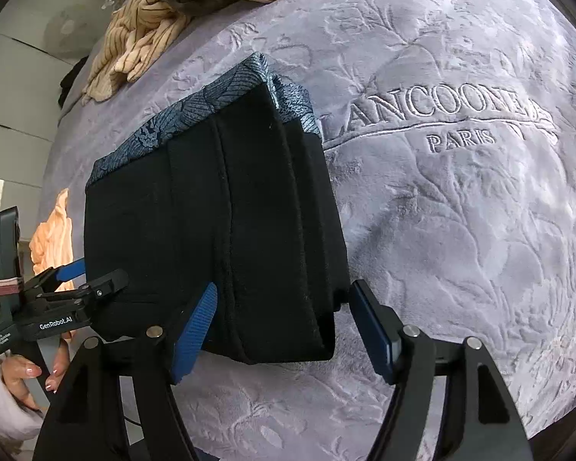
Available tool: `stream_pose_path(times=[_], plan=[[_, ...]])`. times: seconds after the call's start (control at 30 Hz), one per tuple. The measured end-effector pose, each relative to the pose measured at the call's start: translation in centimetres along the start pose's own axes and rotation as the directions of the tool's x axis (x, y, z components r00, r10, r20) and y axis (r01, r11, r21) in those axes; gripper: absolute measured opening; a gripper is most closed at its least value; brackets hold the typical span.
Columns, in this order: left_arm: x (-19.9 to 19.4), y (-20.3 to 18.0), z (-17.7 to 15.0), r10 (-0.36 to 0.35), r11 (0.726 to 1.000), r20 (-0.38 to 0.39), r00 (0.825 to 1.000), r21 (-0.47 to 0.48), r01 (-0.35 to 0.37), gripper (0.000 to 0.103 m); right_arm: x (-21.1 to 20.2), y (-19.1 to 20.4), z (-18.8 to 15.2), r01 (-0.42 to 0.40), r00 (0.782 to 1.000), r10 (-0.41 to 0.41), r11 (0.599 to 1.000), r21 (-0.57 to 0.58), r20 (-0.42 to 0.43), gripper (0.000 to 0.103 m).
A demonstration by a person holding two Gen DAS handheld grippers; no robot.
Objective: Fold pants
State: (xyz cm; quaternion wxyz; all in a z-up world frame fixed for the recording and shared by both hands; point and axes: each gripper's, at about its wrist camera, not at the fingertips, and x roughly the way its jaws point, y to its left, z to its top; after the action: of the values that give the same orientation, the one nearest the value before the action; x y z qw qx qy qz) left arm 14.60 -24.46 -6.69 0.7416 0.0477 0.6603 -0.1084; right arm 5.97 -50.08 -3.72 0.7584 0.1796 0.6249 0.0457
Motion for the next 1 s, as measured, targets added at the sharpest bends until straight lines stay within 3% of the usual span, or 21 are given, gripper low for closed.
stream_pose_path(times=[0.47, 0.6, 0.73, 1.0], plan=[[-0.1, 3.2, 1.0, -0.063, 0.996, 0.006, 0.998, -0.058, 0.064, 0.103, 0.6, -0.6, 0.4, -0.029, 0.999, 0.029, 1.0, 0.009, -0.023, 0.079], [-0.6, 4.7, 1.5, -0.133, 0.987, 0.025, 0.991, -0.087, 0.135, 0.103, 0.5, -0.9, 0.8, -0.056, 0.998, 0.056, 0.998, 0.015, -0.023, 0.079], [-0.5, 6.6, 2.2, -0.239, 0.962, 0.026, 0.971, -0.129, 0.241, 0.103, 0.3, -1.6, 1.8, -0.116, 0.993, 0.117, 0.993, 0.037, -0.022, 0.079], [0.8, 6.8, 2.6, -0.252, 0.959, 0.007, 0.968, -0.135, 0.25, 0.103, 1.9, -3.6, 3.5, -0.146, 0.987, 0.153, 0.982, 0.116, -0.053, 0.079]])
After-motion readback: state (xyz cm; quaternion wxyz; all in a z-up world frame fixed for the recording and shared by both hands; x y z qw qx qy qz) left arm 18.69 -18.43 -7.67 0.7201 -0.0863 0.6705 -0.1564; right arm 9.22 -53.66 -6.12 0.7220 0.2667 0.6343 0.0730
